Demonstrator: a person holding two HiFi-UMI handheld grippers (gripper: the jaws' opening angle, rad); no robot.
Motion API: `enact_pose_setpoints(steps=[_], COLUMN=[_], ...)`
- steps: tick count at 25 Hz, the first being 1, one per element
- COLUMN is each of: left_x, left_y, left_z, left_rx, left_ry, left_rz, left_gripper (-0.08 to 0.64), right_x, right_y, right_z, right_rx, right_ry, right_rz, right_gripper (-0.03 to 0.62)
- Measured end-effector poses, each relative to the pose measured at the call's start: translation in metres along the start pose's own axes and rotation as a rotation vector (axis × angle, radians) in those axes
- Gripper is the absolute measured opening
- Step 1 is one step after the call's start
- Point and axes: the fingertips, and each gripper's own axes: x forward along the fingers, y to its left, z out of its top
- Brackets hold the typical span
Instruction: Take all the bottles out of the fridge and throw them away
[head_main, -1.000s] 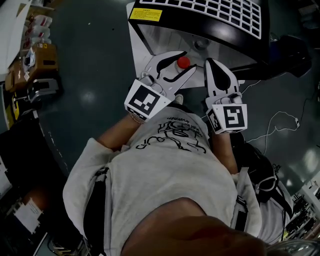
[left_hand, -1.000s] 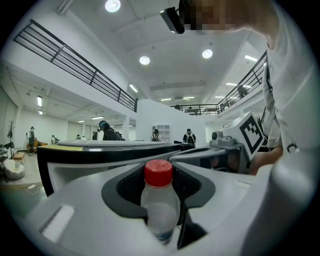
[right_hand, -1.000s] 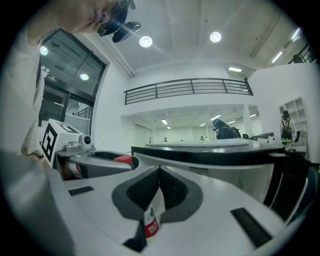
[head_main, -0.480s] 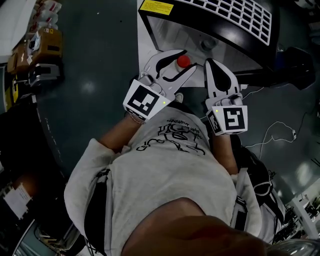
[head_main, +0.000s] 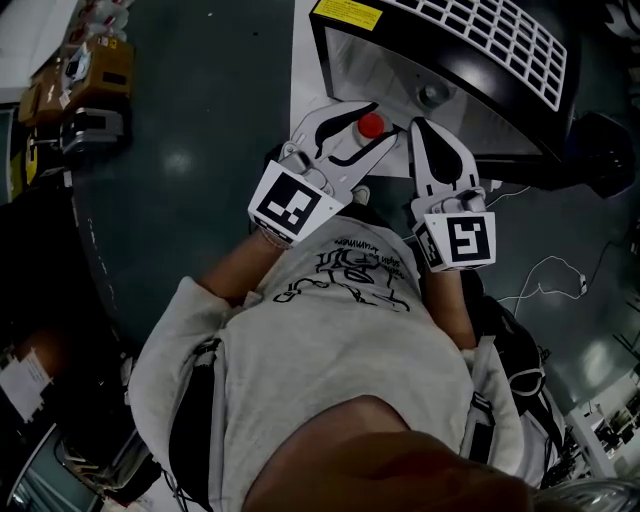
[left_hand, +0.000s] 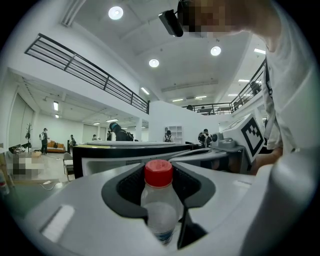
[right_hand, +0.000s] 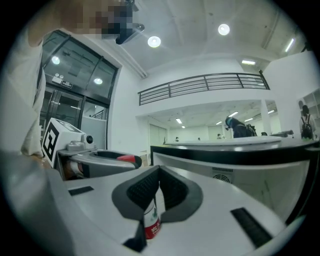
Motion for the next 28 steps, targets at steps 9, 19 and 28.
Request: enact_pose_setpoints(steps=[9,19,28], left_x=[-0.028,-0.082,-0.144], left_y=[0.021,0.055,0.092], left_z=[-0.005,-0.006,-0.010], left_rx=[-0.005,0.002,-0.001], left_ry=[0.002,-0.002,-0.007], left_rz=[0.024,0.072,0.148], left_gripper=[0.161,0.161,0.161], right_x=[0.026,0.062,0.101], right_y=[0.030,0.083,0.143], right_z=[0.000,0.008,0.012], right_rx=[-0.006,-0.014,-0.036], right_ry=[0.003,-0.005,0.003], right_rz=[0.041,0.097,0.162], right_gripper=[0.009,0.009,0.009])
